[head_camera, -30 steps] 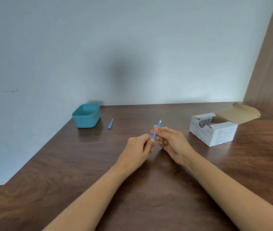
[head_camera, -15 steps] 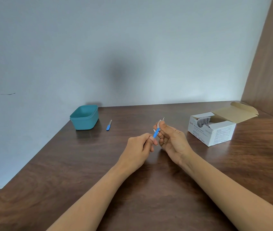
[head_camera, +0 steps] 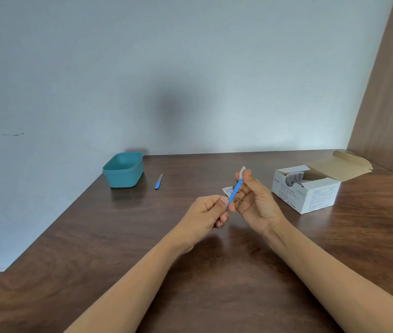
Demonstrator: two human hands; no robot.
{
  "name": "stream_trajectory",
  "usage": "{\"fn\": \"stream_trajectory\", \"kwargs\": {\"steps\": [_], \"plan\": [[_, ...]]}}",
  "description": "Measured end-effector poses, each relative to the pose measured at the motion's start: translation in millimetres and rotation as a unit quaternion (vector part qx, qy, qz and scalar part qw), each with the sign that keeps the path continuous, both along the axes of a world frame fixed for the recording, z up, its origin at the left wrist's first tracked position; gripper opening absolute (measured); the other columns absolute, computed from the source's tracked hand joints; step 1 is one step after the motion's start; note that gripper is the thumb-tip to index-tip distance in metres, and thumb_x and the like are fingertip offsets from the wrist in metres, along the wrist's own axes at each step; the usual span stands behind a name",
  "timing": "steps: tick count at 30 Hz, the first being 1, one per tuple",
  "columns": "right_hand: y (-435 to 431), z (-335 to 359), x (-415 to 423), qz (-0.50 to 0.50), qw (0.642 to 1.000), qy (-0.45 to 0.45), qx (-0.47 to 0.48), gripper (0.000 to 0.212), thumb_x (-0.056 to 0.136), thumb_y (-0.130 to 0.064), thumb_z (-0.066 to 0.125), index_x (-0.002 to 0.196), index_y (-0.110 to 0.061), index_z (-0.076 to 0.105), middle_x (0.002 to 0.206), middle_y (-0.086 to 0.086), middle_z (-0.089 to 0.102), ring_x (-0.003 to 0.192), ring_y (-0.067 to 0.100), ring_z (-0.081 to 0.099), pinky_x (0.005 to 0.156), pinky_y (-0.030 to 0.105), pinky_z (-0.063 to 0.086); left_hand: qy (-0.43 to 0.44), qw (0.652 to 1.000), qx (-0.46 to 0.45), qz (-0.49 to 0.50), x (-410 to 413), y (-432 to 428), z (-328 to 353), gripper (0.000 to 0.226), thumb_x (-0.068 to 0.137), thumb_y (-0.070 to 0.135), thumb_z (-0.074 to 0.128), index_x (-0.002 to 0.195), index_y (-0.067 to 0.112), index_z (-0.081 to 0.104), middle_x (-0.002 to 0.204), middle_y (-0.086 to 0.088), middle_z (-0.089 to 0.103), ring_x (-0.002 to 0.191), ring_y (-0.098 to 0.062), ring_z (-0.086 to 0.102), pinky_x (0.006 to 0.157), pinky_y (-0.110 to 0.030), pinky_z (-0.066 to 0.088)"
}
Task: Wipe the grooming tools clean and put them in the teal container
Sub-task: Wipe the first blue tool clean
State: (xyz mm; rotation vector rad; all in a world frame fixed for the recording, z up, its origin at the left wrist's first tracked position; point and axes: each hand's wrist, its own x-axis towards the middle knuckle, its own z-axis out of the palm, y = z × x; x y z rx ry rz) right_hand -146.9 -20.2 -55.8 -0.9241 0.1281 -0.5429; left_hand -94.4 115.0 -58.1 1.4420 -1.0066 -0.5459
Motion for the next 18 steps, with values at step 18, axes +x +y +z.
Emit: {"fn": "stream_trajectory", "kwargs": {"steps": [18], "plan": [[4.9,1.6,-3.1,-0.008,0.997,0.056,-0.060,0.022,0.070,-0.025,0.069,0.090,-0.016,0.073,0.088,-0.003,0.074,0.060,0.001,0.054,0.057,0.014,0.042,-0.192,0.971,0.043,0.137,5.9,2.6,-6.5,0.031,0.100,0.017,0.045,0.076,0.023,0.064,0.058,0.011,0.061,0.055,-0.001,0.054,0.060,-0.013,0.046]]}}
